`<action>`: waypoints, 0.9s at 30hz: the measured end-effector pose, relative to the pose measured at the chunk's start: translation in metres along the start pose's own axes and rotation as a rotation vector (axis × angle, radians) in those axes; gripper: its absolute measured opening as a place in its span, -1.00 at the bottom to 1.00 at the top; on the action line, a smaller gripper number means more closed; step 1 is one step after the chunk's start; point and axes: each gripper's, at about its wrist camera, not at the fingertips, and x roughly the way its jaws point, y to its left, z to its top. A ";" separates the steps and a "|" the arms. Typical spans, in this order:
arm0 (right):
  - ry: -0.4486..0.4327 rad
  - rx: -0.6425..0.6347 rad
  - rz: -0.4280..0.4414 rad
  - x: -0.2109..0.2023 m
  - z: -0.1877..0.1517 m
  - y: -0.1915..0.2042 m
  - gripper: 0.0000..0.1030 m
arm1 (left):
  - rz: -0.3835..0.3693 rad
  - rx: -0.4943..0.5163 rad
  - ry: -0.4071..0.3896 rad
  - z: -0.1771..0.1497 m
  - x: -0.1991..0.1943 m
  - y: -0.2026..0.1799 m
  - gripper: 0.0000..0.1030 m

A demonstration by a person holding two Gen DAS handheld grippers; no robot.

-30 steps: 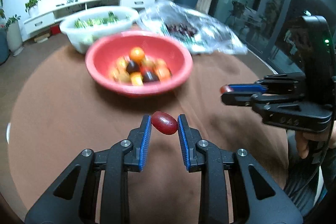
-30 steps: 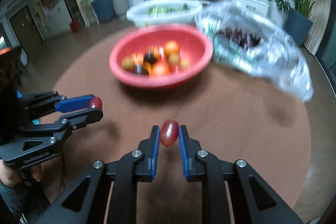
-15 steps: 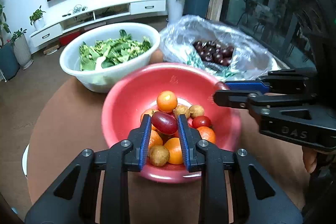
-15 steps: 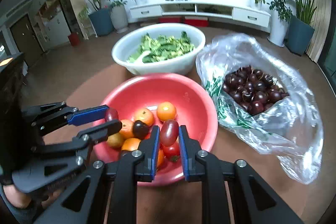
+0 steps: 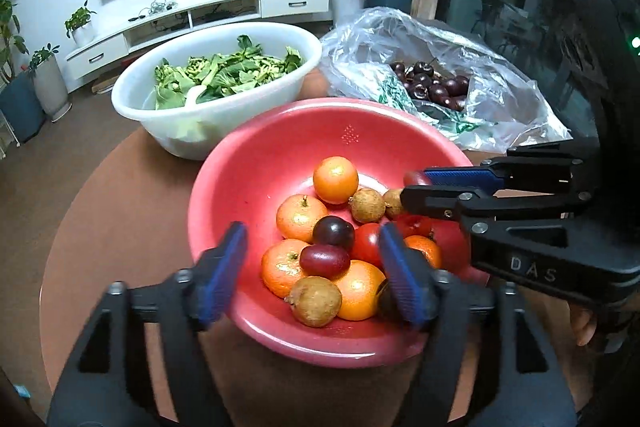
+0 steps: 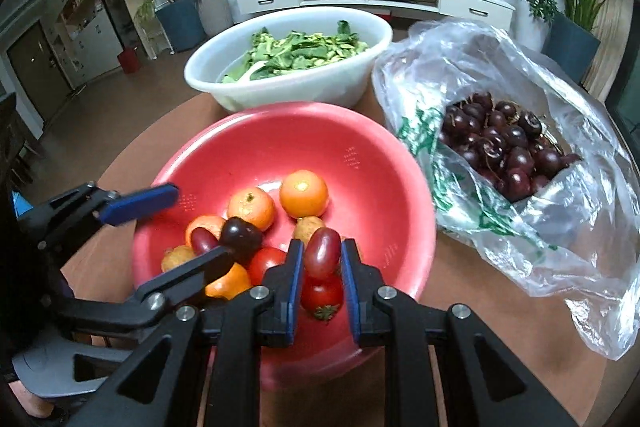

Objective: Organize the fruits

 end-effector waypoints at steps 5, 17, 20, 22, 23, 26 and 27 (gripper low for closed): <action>-0.023 0.018 -0.002 -0.007 -0.004 -0.004 -0.09 | 0.019 -0.006 -0.034 -0.001 -0.017 -0.002 0.49; -0.263 0.113 -0.003 -0.102 -0.042 -0.021 0.38 | 0.154 -0.049 -0.292 -0.040 -0.136 -0.008 0.99; -0.399 0.135 -0.039 -0.149 -0.075 -0.022 0.73 | 0.225 -0.059 -0.366 -0.061 -0.170 -0.026 0.99; -0.476 0.144 -0.059 -0.174 -0.093 -0.019 0.91 | 0.283 -0.069 -0.394 -0.075 -0.188 -0.040 0.99; -0.526 0.140 -0.073 -0.191 -0.106 -0.014 0.97 | 0.313 -0.066 -0.403 -0.081 -0.196 -0.048 0.99; -0.593 0.125 -0.108 -0.218 -0.126 -0.002 1.00 | 0.365 -0.069 -0.410 -0.097 -0.219 -0.070 0.99; -0.604 0.118 -0.122 -0.227 -0.132 0.003 1.00 | 0.376 -0.082 -0.404 -0.101 -0.227 -0.076 0.99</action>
